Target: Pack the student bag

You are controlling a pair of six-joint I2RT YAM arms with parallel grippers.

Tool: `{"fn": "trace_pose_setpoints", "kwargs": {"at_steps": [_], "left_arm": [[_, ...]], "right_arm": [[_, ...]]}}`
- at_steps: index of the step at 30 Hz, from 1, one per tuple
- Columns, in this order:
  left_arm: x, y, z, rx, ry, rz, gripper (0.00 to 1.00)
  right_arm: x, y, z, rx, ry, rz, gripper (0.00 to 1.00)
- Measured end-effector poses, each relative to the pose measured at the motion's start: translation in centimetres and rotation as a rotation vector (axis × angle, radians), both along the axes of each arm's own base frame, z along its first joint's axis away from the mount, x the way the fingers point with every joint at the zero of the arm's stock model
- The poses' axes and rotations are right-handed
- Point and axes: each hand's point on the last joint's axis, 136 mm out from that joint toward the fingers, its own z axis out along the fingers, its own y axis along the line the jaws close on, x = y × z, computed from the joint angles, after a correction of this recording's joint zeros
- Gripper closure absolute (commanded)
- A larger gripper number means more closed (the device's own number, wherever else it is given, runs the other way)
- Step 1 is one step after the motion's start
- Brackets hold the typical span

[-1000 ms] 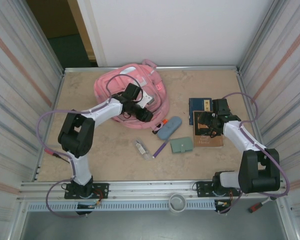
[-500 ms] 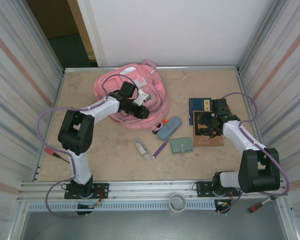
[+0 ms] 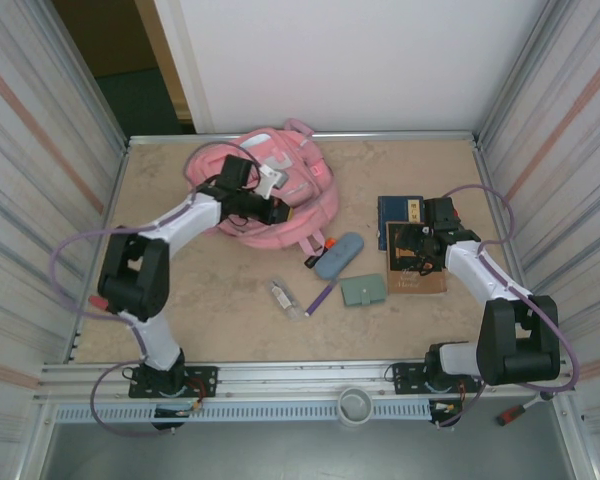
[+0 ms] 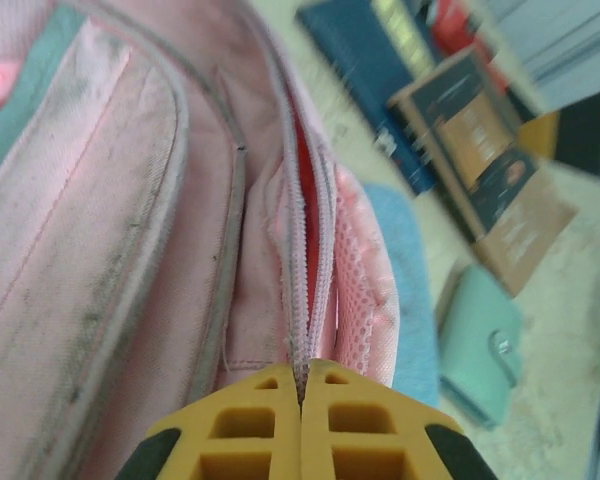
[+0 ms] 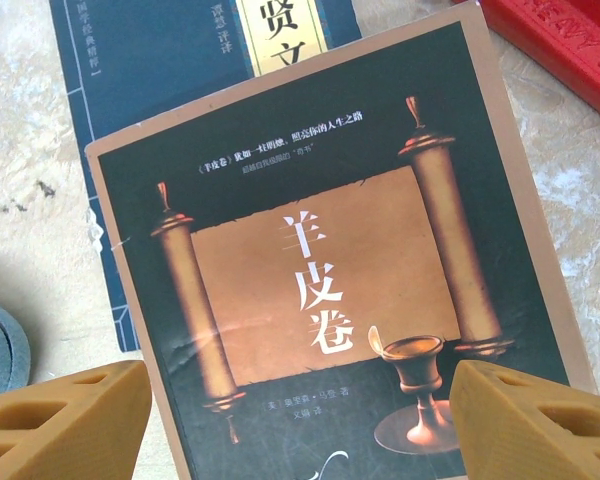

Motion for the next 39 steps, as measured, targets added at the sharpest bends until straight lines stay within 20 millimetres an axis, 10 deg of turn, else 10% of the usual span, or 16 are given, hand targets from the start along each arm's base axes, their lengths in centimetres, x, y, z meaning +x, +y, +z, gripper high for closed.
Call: {"fn": "trace_pose_setpoints", "kwargs": {"at_steps": [6, 14, 23, 27, 33, 36, 39], "left_arm": [[1.2, 1.9, 7.3, -0.142, -0.165, 0.040, 1.00], [1.4, 1.3, 4.5, -0.195, -0.032, 0.044, 1.00], [3.4, 4.7, 9.7, -0.216, -0.201, 0.186, 1.00], [4.2, 5.8, 8.4, -0.175, -0.202, 0.255, 0.97], [2.1, 5.5, 1.2, -0.069, -0.094, 0.302, 0.52], [1.2, 3.9, 0.0, 0.002, -0.122, 0.309, 0.24], [-0.8, -0.1, 1.1, 0.039, -0.211, 0.265, 0.19]], "right_arm": [[0.0, 0.2, 0.1, -0.002, -0.003, 0.010, 0.23], [0.0, 0.8, 0.3, -0.010, -0.008, 0.043, 0.23], [0.2, 0.0, 1.4, -0.042, -0.045, 0.016, 0.15], [0.1, -2.8, 1.3, -0.010, -0.060, -0.087, 0.13], [-1.2, -6.8, -0.1, 0.062, -0.042, -0.267, 0.10], [-0.9, -6.1, -1.1, 0.099, -0.014, -0.249, 0.10], [-1.1, -5.5, -2.8, 0.127, 0.044, -0.236, 0.10]]}}
